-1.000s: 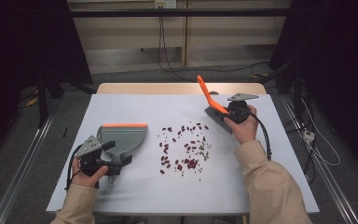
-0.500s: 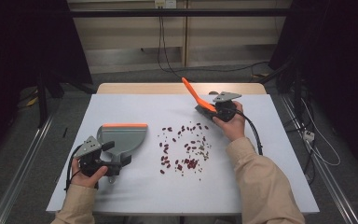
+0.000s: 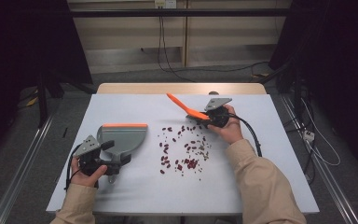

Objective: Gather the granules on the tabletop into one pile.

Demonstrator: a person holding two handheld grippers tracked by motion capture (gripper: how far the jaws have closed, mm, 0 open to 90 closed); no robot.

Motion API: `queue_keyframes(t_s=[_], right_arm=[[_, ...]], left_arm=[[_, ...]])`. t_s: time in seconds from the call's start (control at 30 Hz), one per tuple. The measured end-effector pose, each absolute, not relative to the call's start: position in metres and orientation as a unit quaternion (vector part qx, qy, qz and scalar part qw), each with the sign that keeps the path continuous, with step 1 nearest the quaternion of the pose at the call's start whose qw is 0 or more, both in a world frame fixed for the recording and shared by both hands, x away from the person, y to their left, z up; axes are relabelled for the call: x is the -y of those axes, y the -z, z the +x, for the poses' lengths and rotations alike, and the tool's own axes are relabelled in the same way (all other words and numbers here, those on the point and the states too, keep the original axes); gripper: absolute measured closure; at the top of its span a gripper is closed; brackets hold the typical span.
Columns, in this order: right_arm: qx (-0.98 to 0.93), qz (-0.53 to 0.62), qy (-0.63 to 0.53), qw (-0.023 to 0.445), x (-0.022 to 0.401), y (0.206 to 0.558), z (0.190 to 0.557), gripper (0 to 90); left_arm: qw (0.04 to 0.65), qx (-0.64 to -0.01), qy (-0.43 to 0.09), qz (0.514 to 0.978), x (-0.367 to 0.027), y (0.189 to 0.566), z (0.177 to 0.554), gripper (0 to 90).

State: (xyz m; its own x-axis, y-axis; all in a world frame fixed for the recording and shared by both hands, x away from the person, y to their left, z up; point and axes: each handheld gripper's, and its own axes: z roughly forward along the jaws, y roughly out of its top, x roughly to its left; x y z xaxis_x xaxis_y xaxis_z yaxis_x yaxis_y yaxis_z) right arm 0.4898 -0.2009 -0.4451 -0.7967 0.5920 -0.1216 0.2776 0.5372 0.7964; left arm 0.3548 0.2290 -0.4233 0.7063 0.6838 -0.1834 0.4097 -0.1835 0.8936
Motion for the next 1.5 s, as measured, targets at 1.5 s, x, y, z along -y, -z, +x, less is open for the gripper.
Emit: queue_keyframes(t_s=[1.5], right_arm=[[-0.837,0.254,-0.456,0.162,0.222,0.427,0.436,71.2]], left_arm=[[0.525,-0.359,-0.136,0.760,-0.225,0.422,0.357,5.4]])
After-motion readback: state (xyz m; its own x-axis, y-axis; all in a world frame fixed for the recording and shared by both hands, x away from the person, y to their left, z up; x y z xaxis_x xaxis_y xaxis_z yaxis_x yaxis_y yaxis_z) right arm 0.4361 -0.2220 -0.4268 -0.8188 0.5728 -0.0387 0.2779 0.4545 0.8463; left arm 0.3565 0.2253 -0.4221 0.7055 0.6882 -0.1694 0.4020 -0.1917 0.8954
